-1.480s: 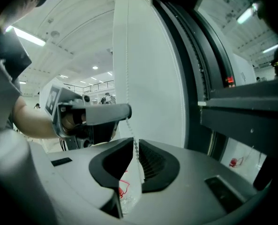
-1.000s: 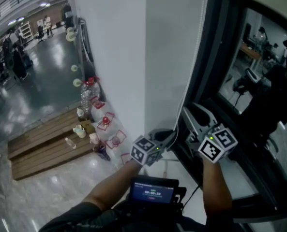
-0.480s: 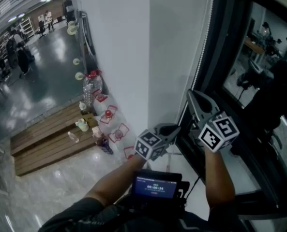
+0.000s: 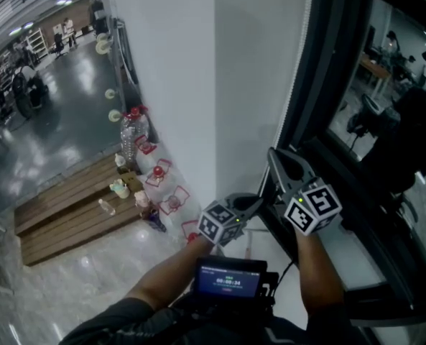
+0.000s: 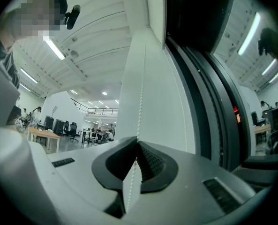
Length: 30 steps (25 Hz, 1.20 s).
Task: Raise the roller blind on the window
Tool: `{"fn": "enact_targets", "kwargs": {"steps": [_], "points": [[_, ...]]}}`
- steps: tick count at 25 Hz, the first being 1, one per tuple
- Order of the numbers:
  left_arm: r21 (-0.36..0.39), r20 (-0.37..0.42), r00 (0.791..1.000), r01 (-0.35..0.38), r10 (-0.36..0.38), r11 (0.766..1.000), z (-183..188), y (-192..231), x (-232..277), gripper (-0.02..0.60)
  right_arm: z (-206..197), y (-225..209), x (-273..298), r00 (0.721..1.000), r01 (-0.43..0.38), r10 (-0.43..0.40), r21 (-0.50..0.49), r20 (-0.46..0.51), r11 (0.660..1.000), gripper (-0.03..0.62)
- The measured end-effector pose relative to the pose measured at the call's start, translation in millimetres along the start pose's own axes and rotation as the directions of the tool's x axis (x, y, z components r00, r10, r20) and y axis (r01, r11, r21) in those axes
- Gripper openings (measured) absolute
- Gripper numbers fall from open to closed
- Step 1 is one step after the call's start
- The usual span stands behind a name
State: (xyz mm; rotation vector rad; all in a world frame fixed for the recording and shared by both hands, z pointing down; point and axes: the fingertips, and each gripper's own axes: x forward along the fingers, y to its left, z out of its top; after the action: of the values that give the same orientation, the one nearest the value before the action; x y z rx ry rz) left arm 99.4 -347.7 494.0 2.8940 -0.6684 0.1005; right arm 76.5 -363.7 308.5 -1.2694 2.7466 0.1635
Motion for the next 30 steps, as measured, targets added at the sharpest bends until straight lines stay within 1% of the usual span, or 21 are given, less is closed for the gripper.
{"fn": "enact_targets", "kwargs": {"steps": [4, 8, 10, 12, 14, 15, 16, 18, 20, 22, 24, 25, 27, 30], "points": [[-0.062, -0.03, 0.999, 0.011, -0.013, 0.998, -26.8, 0.1, 2.9, 0.002, -23.4, -0.6, -4.9, 0.999, 0.036, -0.036, -0.006, -0.03, 0.999, 0.005], [-0.065, -0.107, 0.994, 0.0, -0.007, 0.998, -58.4, -1.6, 1.1, 0.002, -58.0, -2.1, -9.9, 0.996, 0.056, -0.054, 0.032, -0.073, 0.998, 0.005], [-0.072, -0.13, 0.992, -0.015, 0.005, 0.997, -69.6, 1.3, -1.0, 0.002, -69.8, -6.8, -14.3, 0.995, 0.066, -0.063, 0.047, -0.08, 0.997, 0.005], [-0.088, -0.13, 0.991, -0.032, 0.02, 0.996, -72.7, 6.3, -5.0, 0.003, -75.0, -11.4, -17.3, 0.994, 0.076, -0.072, 0.052, -0.087, 0.996, 0.005], [-0.109, -0.11, 0.993, -0.059, 0.047, 0.992, -67.8, 14.3, -13.0, 0.012, -76.0, -13.3, -17.8, 0.993, 0.082, -0.076, 0.055, -0.089, 0.995, 0.005], [-0.121, -0.088, 0.994, -0.073, 0.063, 0.99, -61.0, 18.7, -18.2, 0.048, -75.7, -13.6, -17.7, 0.993, 0.083, -0.078, 0.06, -0.087, 0.995, 0.005], [-0.128, -0.058, 0.995, -0.084, 0.077, 0.988, -50.6, 22.9, -23.6, 0.067, -75.5, -13.8, -17.5, 0.993, 0.083, -0.078, 0.067, -0.085, 0.994, 0.005], [-0.122, 0.018, 0.995, -0.09, 0.093, 0.988, -19.1, 27.3, -34.3, 0.067, -75.4, -13.2, -16.8, 0.994, 0.076, -0.07, 0.072, -0.078, 0.995, 0.005], [-0.09, 0.09, 0.991, -0.092, 0.1, 0.992, 18.4, 27.8, -44.4, 0.067, -76.2, -10.4, -16.3, 0.995, 0.067, -0.061, 0.073, -0.077, 0.995, 0.005], [-0.061, 0.168, 0.981, -0.088, 0.097, 0.994, 61.7, 23.5, -52.7, 0.067, -77.2, -6.4, -15.6, 0.996, 0.057, -0.051, 0.078, -0.078, 0.995, 0.005], [-0.025, 0.246, 0.967, -0.067, 0.071, 0.997, 108.4, 13.5, -56.7, 0.067, -76.1, -3.2, -14.2, 0.996, 0.047, -0.041, 0.077, -0.073, 0.996, 0.005], [-0.008, 0.273, 0.96, -0.056, 0.056, 0.998, 129.0, 8.2, -56.8, 0.067, -75.5, -2.0, -13.5, 0.997, 0.045, -0.04, 0.08, -0.072, 0.996, 0.005], [0.009, 0.302, 0.953, -0.037, 0.033, 0.999, 158.1, 1.0, -53.5, 0.067, -74.9, 2.1, -12.6, 0.997, 0.036, -0.03, 0.087, -0.072, 0.996, 0.005], [0.04, 0.317, 0.948, -0.033, 0.019, 0.999, 176.8, -2.5, -45.0, 0.067, -76.4, 10.3, -13.2, 0.997, 0.018, -0.011, 0.097, -0.074, 0.995, 0.005]]}}
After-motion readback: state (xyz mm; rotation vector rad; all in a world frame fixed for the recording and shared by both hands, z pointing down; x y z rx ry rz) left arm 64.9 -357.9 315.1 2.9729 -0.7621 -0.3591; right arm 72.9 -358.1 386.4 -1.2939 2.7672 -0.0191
